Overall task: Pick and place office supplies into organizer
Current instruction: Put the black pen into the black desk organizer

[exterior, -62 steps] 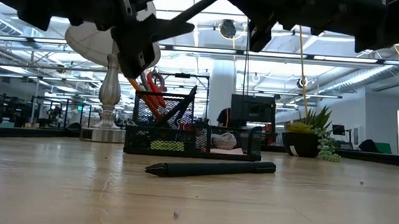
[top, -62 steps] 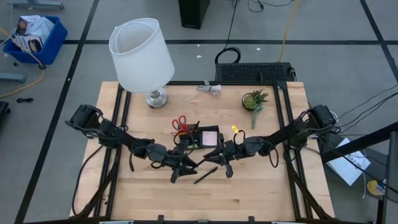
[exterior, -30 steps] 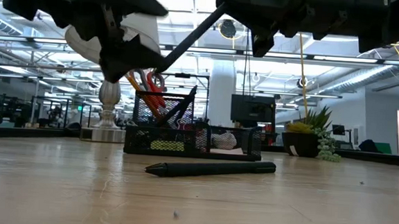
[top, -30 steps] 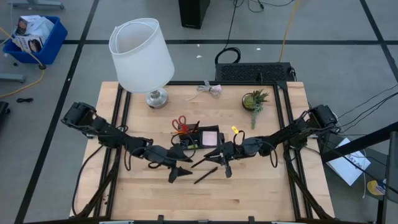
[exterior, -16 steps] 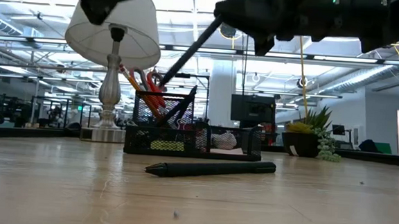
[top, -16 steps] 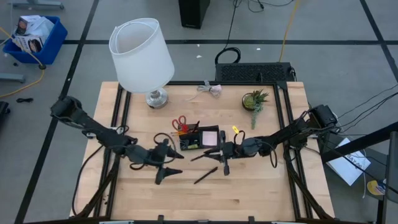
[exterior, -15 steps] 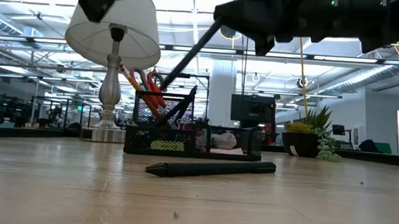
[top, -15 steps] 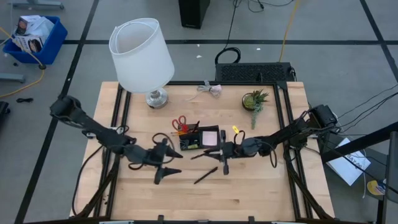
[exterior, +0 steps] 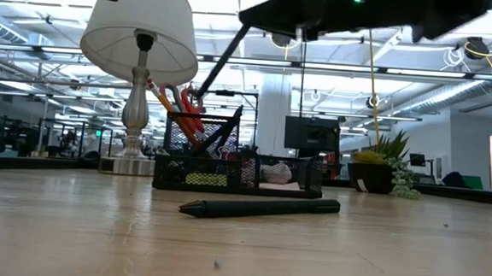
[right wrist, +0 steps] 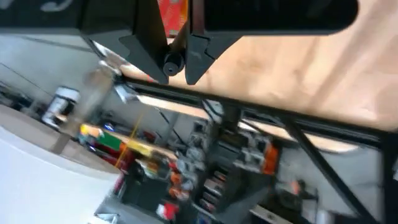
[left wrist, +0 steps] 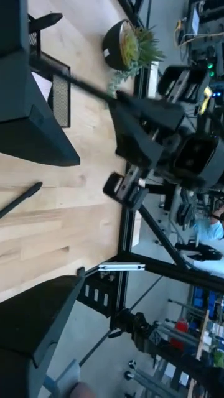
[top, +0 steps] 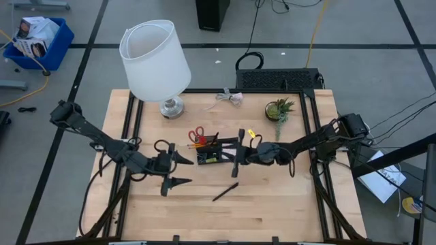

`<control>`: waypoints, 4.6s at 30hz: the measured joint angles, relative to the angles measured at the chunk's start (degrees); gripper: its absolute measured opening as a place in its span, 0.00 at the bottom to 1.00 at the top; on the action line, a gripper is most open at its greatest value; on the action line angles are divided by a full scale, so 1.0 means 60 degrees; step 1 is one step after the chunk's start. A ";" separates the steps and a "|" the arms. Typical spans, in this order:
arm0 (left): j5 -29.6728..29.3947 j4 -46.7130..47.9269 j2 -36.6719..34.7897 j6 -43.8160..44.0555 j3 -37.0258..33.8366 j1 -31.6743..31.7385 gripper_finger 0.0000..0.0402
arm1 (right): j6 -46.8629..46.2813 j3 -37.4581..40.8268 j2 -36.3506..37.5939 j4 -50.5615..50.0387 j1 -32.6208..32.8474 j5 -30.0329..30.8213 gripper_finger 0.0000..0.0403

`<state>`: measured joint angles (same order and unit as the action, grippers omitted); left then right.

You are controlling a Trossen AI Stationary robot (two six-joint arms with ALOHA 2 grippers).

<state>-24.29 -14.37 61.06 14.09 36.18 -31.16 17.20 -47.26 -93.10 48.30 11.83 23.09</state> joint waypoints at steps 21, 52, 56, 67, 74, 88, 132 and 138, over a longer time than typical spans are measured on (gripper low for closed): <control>0.0007 0.0241 0.0135 0.0356 0.0000 -0.0007 0.75 | 0.0264 -0.1228 -0.0412 -0.3463 -0.1231 -0.1395 0.12; -0.0215 0.0729 0.0135 0.0602 0.0000 -0.0007 0.78 | 0.2263 -0.1042 -0.0488 -0.1981 -0.0181 0.0643 0.50; -0.0215 0.0729 0.0135 0.0678 0.0000 -0.0007 0.79 | 0.2194 -0.0415 -0.0492 -0.0851 -0.0483 0.0749 0.41; -0.0549 0.0726 0.0135 0.0692 0.0000 -0.0007 0.78 | 0.2843 0.0426 -0.0889 0.0164 -0.0776 0.0729 0.24; -0.0557 0.0725 0.0135 0.0776 0.0000 -0.0011 0.77 | 0.3953 0.0439 -0.1957 0.1248 -0.0753 0.1432 0.17; -0.0554 0.1131 0.0138 0.1283 -0.0004 -0.0007 0.78 | 0.3078 0.0433 -0.0350 0.0153 0.1041 0.2602 0.14; -0.0699 0.0109 0.0954 0.1674 -0.0011 0.0335 0.79 | -0.3331 0.3708 -0.0812 0.1484 0.1560 -0.2328 0.51; -0.0699 0.0117 0.0954 0.1701 -0.0011 0.0335 0.77 | -0.3317 0.3708 -0.0812 0.1589 0.1531 -0.2301 0.51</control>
<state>-28.49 -13.67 66.78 24.29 36.12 -29.15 -2.70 -25.02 -97.97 57.84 21.02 9.28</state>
